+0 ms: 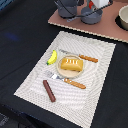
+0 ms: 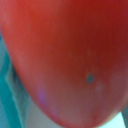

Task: Interact with the objects in diverse but meaningful ways.

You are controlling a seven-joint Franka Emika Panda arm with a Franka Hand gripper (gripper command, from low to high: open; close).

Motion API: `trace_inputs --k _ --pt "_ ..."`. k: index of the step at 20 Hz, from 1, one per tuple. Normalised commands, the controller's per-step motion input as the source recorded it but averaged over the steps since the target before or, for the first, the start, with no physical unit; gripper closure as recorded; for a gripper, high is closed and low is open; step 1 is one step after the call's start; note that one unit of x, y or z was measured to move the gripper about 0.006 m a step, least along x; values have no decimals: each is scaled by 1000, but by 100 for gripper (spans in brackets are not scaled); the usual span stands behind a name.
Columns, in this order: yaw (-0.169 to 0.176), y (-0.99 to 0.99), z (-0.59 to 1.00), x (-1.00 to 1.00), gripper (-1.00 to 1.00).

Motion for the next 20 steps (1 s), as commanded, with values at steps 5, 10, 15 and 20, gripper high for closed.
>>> trace_inputs --k 5,10,15,20 --pt "10 313 0 185 100" --pt "7 374 37 134 -100" --pt "13 623 394 299 -100" --pt "11 587 594 313 -100"
